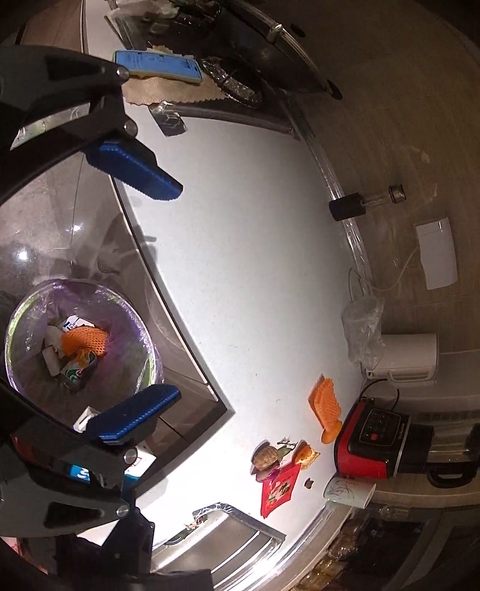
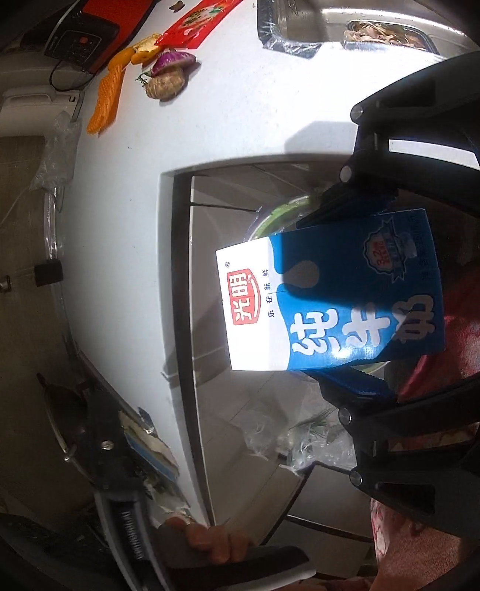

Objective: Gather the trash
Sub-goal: 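Carry the can and carton over the bin and open both tools, then grasp the orange foam net with the left tool while the right tool grasps the bread crust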

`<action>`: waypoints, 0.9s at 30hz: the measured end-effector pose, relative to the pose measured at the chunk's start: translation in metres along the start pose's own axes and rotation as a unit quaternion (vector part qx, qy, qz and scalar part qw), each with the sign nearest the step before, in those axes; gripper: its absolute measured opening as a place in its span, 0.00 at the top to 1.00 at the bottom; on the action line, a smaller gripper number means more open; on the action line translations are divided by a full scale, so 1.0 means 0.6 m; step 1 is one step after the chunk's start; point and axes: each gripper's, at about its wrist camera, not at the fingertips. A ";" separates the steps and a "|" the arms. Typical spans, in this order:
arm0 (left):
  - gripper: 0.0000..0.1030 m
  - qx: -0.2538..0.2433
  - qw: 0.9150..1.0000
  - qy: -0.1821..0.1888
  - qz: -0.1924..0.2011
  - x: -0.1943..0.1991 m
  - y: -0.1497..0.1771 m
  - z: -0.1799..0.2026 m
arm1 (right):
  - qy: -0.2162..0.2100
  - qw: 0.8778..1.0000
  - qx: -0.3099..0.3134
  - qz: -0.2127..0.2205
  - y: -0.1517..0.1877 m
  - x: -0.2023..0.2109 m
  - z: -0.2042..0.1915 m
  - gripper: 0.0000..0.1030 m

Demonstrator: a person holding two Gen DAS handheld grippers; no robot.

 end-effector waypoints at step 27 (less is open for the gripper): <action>0.07 0.017 1.000 -0.009 -0.005 -0.012 -0.018 -0.042 | 0.013 0.992 0.051 -0.115 0.068 -0.184 -0.060 0.16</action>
Point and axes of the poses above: each gripper's, at about its wrist camera, not at the fingertips, and x roughly against the way its jaws point, z to its right, y to its underside, and after that the axes turned 9 degrees about z, right-handed
